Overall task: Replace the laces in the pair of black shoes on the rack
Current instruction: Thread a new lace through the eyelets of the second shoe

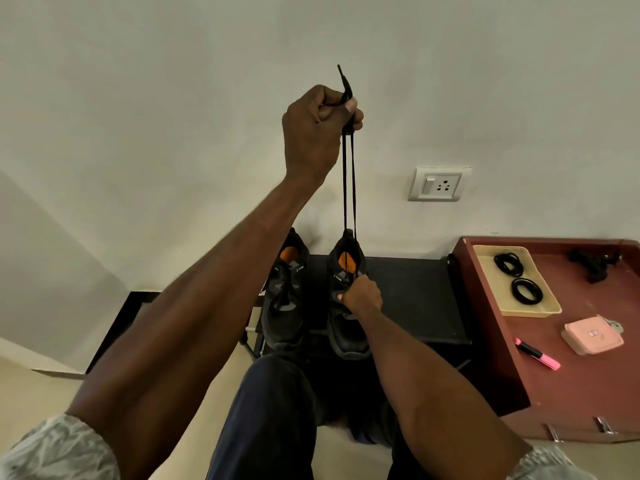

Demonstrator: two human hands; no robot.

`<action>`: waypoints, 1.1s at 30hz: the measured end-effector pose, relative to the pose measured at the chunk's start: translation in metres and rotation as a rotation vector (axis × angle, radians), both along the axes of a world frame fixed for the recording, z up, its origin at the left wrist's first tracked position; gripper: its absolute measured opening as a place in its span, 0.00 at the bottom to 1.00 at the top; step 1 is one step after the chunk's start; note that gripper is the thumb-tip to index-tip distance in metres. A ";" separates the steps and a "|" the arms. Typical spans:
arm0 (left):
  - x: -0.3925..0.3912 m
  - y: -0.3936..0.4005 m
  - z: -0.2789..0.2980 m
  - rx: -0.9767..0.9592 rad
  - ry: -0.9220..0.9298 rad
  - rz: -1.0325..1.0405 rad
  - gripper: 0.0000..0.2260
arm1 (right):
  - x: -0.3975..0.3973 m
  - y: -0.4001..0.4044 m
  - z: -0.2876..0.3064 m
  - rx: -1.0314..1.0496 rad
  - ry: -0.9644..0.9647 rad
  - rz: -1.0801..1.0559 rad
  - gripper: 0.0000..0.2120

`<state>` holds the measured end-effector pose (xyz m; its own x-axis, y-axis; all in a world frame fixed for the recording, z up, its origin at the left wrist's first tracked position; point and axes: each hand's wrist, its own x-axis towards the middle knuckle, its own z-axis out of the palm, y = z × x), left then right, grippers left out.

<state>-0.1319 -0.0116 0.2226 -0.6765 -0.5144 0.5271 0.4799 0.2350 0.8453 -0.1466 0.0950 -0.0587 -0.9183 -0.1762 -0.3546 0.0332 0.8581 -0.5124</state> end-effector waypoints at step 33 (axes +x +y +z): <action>0.040 0.015 0.007 -0.047 -0.259 -0.025 0.01 | -0.004 0.028 0.285 -0.865 0.395 0.180 0.06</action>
